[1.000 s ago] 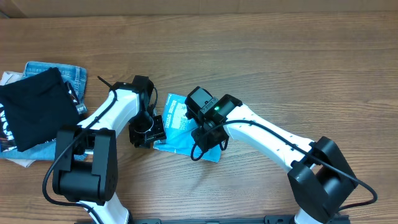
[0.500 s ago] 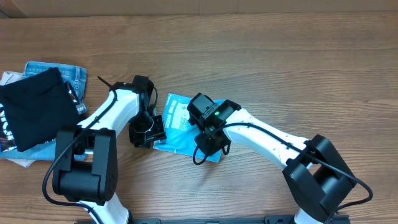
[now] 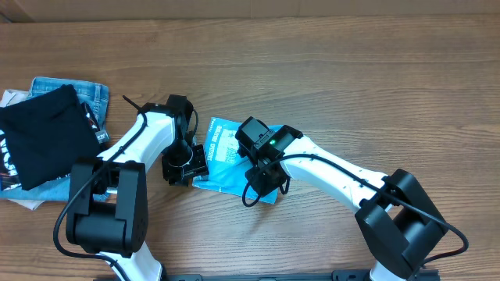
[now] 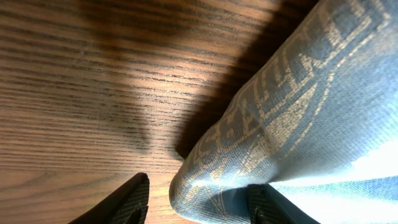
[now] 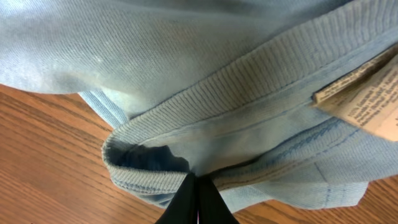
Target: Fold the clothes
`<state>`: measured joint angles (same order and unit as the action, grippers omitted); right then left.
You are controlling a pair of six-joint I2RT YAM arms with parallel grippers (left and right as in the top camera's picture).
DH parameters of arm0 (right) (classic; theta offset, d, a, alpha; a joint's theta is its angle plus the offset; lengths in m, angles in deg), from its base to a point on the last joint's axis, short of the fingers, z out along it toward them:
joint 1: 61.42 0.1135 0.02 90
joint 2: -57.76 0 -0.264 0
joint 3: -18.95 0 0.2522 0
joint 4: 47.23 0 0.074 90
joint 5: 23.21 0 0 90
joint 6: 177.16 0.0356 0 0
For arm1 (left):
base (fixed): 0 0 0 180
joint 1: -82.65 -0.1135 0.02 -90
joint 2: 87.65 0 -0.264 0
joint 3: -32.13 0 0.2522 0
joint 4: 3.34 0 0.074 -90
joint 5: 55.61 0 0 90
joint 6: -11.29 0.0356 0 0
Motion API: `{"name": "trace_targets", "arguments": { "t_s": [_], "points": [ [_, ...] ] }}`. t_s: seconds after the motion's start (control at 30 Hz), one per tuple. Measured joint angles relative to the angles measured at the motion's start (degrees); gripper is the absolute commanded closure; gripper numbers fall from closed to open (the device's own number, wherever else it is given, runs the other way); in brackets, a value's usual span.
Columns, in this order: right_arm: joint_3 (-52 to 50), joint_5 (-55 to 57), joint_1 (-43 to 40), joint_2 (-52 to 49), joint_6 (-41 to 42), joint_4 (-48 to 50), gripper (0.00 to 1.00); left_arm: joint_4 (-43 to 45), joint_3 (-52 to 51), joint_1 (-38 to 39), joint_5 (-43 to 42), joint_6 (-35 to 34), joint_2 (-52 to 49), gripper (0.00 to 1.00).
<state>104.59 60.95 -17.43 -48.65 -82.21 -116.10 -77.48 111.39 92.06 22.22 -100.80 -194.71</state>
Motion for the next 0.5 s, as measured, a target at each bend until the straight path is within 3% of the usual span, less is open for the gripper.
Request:
{"name": "trace_targets", "arguments": {
  "t_s": [0.07, 0.5],
  "points": [
    [0.0, -0.9, 0.0, 0.0, 0.0, 0.0, 0.77, 0.0, 0.0, 0.0, 0.0, 0.0, 0.0, 0.46],
    [3.8, -1.6, 4.2, -0.1, -2.2, 0.4, 0.66, 0.2, 0.0, 0.0, 0.0, 0.0, 0.0, 0.46]
  ]
}}
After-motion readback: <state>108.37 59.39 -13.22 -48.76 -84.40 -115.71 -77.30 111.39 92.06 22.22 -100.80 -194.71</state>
